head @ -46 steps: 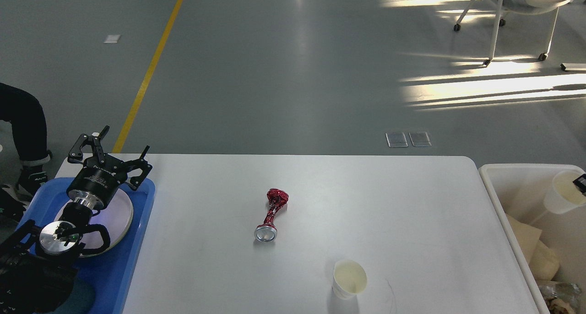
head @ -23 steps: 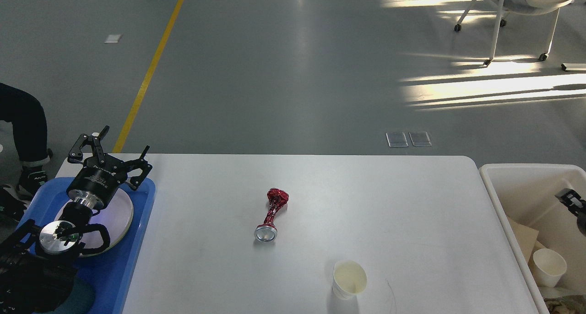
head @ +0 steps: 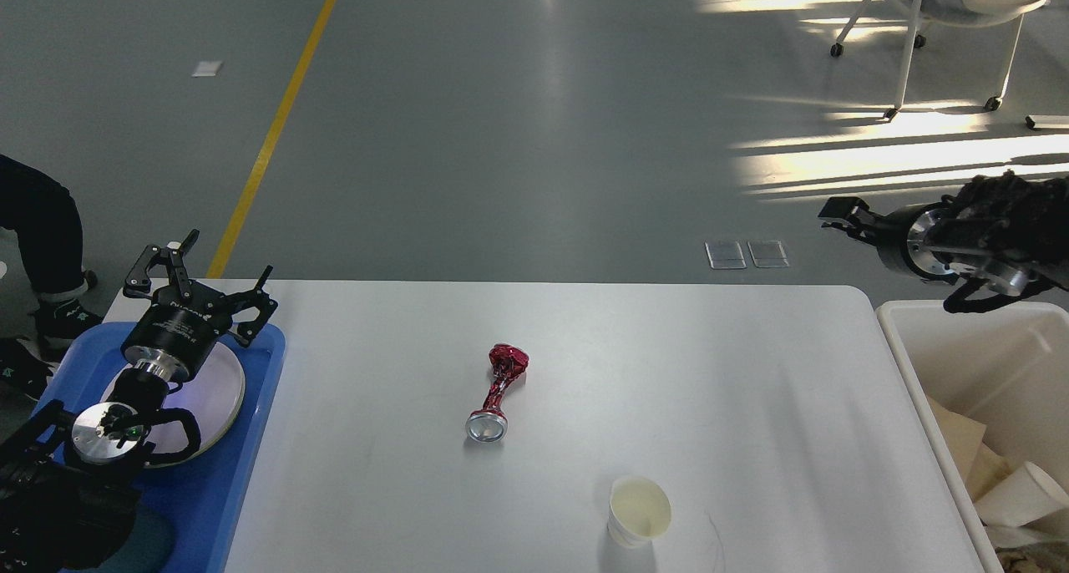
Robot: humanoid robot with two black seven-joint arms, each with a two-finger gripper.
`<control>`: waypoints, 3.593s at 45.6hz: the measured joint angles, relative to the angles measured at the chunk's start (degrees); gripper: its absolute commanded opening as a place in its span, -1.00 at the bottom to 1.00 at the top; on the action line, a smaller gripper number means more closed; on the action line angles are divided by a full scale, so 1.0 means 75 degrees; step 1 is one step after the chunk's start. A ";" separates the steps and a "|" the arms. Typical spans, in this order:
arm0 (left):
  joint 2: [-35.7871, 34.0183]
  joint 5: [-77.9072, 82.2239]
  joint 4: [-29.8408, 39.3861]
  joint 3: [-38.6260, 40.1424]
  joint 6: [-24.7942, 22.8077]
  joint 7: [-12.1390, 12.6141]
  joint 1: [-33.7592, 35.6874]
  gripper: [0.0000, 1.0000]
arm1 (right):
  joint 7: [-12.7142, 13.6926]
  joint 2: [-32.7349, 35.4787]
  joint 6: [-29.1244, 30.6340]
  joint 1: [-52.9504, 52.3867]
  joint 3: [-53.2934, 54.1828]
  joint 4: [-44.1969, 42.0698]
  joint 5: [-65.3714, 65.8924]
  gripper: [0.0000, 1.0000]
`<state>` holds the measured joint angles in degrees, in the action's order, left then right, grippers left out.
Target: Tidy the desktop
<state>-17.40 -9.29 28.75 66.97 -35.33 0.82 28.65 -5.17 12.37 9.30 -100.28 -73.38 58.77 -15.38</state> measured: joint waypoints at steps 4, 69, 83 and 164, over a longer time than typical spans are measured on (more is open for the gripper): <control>0.0000 0.0000 -0.0001 0.0000 0.0000 0.0000 0.0000 0.93 | -0.0001 -0.0503 0.0932 -0.0616 0.0025 0.0244 0.0007 1.00; 0.0000 0.0000 -0.0003 0.0000 0.0000 0.0005 0.0000 0.93 | -0.0001 -0.3209 0.2395 0.1997 0.2571 -0.2281 0.0246 1.00; 0.0000 -0.0001 -0.0003 0.0000 0.0000 0.0005 0.0000 0.93 | -0.0001 -0.3168 0.2299 0.3141 0.2569 -0.2787 0.0664 1.00; 0.0000 -0.0001 -0.0002 0.0000 0.0000 0.0009 0.0000 0.93 | -0.0002 -0.1182 0.1946 0.1933 0.2316 0.1206 0.4580 0.97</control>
<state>-17.40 -9.30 28.74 66.97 -35.33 0.89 28.65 -5.19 3.50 23.89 -85.78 -56.01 67.82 18.97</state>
